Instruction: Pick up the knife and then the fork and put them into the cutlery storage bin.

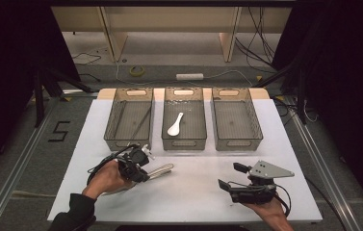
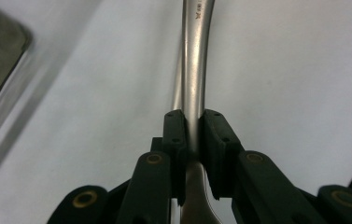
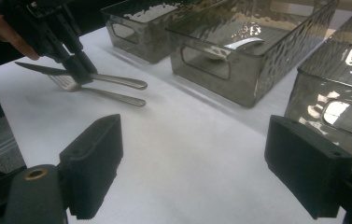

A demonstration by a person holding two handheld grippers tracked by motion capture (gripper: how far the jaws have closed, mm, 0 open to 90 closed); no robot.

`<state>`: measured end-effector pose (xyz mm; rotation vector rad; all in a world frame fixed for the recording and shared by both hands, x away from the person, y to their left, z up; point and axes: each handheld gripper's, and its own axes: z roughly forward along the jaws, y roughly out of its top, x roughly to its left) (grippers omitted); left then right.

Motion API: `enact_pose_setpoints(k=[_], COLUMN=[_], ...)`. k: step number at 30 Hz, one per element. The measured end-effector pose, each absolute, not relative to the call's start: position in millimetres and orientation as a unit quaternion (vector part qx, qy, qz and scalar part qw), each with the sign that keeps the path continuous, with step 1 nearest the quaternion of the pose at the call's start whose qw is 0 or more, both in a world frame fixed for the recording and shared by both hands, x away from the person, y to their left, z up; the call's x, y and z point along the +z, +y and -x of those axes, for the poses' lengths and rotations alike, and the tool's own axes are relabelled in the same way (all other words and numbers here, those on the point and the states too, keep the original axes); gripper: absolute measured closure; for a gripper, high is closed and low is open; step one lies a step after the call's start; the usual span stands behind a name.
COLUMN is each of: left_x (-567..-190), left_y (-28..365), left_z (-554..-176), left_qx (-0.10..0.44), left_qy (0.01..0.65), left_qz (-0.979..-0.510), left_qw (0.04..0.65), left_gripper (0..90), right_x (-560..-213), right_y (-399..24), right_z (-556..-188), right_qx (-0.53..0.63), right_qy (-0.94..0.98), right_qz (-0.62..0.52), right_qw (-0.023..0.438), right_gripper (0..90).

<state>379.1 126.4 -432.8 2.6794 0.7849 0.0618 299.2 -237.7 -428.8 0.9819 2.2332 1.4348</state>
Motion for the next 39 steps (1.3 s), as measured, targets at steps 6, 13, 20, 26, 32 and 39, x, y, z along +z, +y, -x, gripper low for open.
enact_pose_setpoints(k=[6, 13, 20, 26, 32, 39], left_x=[-424, -421, -422, -421, -418, -419], left_y=[108, 94, 80, 66, 54, 50], left_z=[-370, -367, -365, -364, -364, -365], left_qx=[0.008, -0.009, -0.019, -0.031, -0.034, -0.044], left_qy=[0.251, 0.231, 0.218, 0.205, 0.194, 0.189], left_qz=[-0.949, -0.953, -0.956, -0.957, -0.96, -0.961], left_qw=[0.188, 0.198, 0.193, 0.201, 0.198, 0.195], left_gripper=[79.6, 79.6, 79.6, 79.6, 79.6, 79.5], right_x=[-426, -424, -426, -428, -430, -434], right_y=[-226, -207, -188, -177, -168, -157], right_z=[-298, -297, -295, -295, -294, -294], right_qx=[0.499, 0.484, 0.464, 0.45, 0.437, 0.416], right_qy=[0.792, 0.816, 0.841, 0.853, 0.862, 0.875], right_qz=[-0.315, -0.273, -0.227, -0.202, -0.183, -0.162], right_qw=[0.157, 0.159, 0.163, 0.17, 0.178, 0.186], right_gripper=[20.4, 21.1, 21.4, 23.4, 25.7, 28.3])
